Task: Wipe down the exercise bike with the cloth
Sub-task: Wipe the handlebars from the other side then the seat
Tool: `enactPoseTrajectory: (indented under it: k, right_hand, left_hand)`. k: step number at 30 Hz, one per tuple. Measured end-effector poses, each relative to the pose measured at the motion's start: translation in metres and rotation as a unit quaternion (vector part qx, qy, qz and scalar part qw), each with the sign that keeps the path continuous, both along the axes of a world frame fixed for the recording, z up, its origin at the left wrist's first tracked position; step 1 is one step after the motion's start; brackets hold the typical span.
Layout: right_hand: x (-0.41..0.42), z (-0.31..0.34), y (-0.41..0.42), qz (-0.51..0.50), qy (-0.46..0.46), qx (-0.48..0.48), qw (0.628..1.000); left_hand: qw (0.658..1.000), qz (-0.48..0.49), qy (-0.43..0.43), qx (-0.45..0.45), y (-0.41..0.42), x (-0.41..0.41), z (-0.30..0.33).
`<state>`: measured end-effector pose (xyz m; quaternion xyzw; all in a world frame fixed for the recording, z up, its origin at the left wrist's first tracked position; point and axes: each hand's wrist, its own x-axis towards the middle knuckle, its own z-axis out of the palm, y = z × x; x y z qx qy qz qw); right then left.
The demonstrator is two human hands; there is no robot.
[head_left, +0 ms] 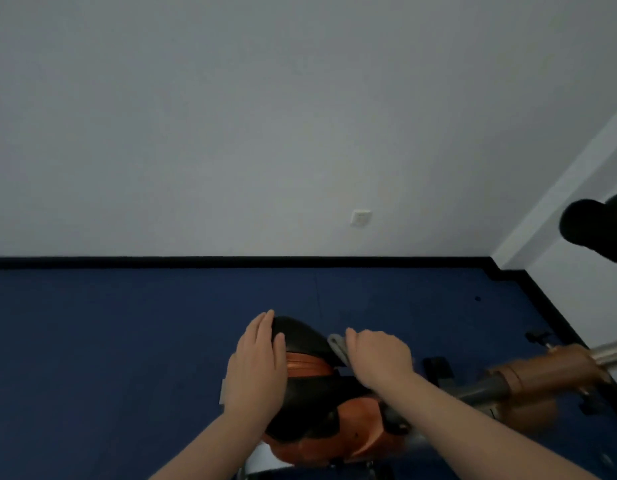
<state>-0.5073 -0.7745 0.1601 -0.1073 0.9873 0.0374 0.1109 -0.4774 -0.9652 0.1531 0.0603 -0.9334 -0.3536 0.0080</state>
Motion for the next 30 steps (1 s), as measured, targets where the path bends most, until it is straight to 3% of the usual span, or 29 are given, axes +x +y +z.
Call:
enactPoseTrajectory:
  k: [2,5,8,10,13,17,19,22,24,26,28,30]
  right_hand:
    - [-0.013,-0.002,-0.034,-0.025,-0.017,-0.011,0.999]
    - [-0.002,-0.006,-0.050,-0.022,0.056,-0.122,0.991]
    - [0.021,-0.009,-0.017,0.059,0.044,-0.208,0.975]
    - [0.014,-0.008,0.007,0.081,0.003,-0.196,0.977]
    - [-0.016,-0.003,-0.006,0.072,-0.053,-0.104,0.991]
    - [-0.029,0.001,-0.064,0.008,-0.039,-0.199,0.979]
    - [-0.018,0.000,-0.063,0.071,-0.006,-0.246,0.967]
    - [-0.007,-0.003,-0.029,0.178,-0.035,-0.272,0.945]
    - [-0.017,-0.005,-0.017,0.122,-0.070,-0.286,0.948]
    - [-0.032,-0.002,-0.031,0.038,-0.097,-0.235,0.966]
    - [-0.043,-0.002,-0.061,0.005,-0.076,-0.181,0.981]
    - [-0.043,0.001,-0.086,0.008,-0.042,-0.190,0.981]
  left_hand:
    - [0.999,0.027,0.007,0.019,0.001,0.010,-0.001]
    - [0.997,0.053,0.006,0.063,0.003,0.033,-0.006]
    - [0.994,0.066,-0.005,0.091,0.002,0.049,-0.010]
    - [0.993,0.069,-0.007,0.095,0.001,0.057,-0.011]
    - [0.991,0.080,-0.009,0.106,0.001,0.064,-0.011]
    - [0.992,0.084,-0.017,0.096,0.000,0.066,-0.011]
    - [0.992,0.083,-0.025,0.094,0.000,0.066,-0.010]
    - [0.992,0.073,-0.039,0.097,0.000,0.068,-0.009]
    - [0.992,0.073,-0.043,0.099,0.000,0.068,-0.008]
    - [0.990,0.082,-0.042,0.105,0.001,0.068,-0.009]
    - [0.989,0.088,-0.044,0.111,0.002,0.068,-0.010]
    - [0.991,0.082,-0.049,0.094,0.000,0.068,-0.011]
